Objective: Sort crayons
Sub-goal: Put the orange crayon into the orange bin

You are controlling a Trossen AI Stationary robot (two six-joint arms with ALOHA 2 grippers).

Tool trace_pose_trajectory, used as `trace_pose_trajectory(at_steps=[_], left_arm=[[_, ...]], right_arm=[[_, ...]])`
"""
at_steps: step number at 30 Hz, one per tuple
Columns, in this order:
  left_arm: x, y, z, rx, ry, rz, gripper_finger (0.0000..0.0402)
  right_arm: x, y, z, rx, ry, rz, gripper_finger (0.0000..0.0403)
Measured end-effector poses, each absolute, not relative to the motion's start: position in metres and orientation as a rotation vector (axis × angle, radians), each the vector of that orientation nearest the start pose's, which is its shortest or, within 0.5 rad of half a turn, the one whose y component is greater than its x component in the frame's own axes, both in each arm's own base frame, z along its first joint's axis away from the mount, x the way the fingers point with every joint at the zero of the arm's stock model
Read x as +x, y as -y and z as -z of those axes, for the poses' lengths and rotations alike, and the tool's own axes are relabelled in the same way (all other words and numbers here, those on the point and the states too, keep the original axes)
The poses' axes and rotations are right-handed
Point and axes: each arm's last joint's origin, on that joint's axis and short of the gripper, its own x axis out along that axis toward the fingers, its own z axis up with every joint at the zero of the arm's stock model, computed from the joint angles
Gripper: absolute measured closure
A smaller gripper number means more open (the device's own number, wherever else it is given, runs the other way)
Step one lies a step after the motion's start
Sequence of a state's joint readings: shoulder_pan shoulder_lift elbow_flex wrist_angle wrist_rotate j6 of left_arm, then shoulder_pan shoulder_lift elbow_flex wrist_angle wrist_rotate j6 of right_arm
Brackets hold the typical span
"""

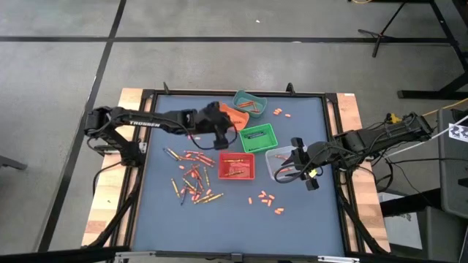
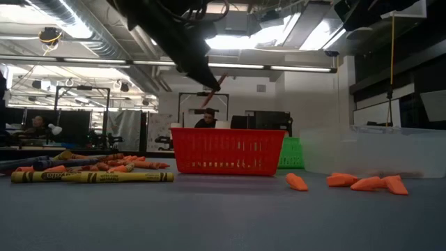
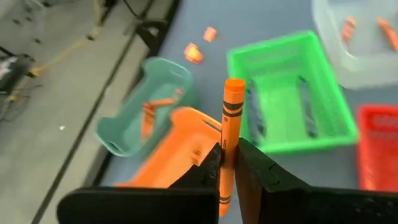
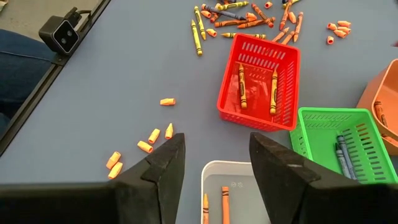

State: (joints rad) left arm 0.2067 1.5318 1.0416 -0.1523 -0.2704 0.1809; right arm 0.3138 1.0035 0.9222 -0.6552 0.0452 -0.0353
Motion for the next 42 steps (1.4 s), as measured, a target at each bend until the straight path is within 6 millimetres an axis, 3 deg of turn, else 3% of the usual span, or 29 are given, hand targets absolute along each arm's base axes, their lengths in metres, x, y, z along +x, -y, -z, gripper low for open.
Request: trace_pose_trajectory(at_steps=[10,20,35,42], left_arm=[[0.313,-0.115,-0.252,0.165,-0.650,-0.521,0.0390],[0.305,-0.137,-0.252,0.014,-0.615,-0.630,0.0390],[0.302,-0.141,-0.252,0.008,-0.615,-0.645,0.0389],[0.302,-0.141,-0.252,0.007,-0.614,-0.645,0.0348]], right_arm=[[0.190,-0.060,-0.301,-0.165,-0.722,-0.269,0.0223],[0.190,-0.060,-0.301,-0.166,-0.722,-0.269,0.0223],[0.190,-0.060,-0.301,-0.166,-0.722,-0.269,0.0223],[0.190,-0.060,-0.301,-0.166,-0.722,-0.269,0.0223]])
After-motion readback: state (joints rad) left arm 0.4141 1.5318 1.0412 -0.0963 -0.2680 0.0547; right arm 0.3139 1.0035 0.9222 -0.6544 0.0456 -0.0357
